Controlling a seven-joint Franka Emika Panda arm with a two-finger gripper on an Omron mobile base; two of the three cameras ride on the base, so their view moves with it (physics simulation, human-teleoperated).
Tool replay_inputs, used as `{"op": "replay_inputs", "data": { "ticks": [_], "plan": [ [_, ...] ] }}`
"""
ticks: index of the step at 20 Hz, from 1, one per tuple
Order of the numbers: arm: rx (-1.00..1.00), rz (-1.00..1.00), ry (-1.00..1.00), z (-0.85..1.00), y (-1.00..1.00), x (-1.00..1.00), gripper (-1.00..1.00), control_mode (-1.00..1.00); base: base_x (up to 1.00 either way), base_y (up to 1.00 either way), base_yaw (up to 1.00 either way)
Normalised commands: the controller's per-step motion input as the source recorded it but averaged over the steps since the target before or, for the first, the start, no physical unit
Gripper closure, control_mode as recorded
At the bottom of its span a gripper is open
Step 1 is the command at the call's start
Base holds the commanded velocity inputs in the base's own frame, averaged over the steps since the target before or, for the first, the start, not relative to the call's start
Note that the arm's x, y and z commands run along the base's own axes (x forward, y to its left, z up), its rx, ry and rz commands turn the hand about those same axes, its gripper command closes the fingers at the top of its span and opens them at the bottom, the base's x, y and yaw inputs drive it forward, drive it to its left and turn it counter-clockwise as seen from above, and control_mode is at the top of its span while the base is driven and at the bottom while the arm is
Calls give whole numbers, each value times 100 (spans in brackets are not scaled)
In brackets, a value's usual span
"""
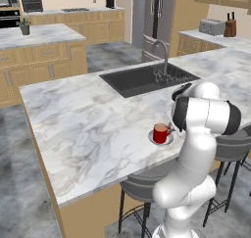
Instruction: Pick the cup of tea, navigate to the dining table, and place it on the saucer.
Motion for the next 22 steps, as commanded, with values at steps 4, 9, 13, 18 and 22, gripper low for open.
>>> {"op": "replay_inputs", "data": {
  "ticks": [4,9,13,18,22],
  "plan": [
    [0,0,0,-17,0,10,-100,-100,0,0,0],
    [0,0,-3,-11,-2,0,-100,-100,0,0,0],
    [0,0,-5,-5,0,0,-100,-100,0,0,0],
    [0,0,-7,1,0,-3,-100,-100,0,0,0],
    [0,0,-9,18,0,-22,-100,-100,0,0,0]
  ]
}}
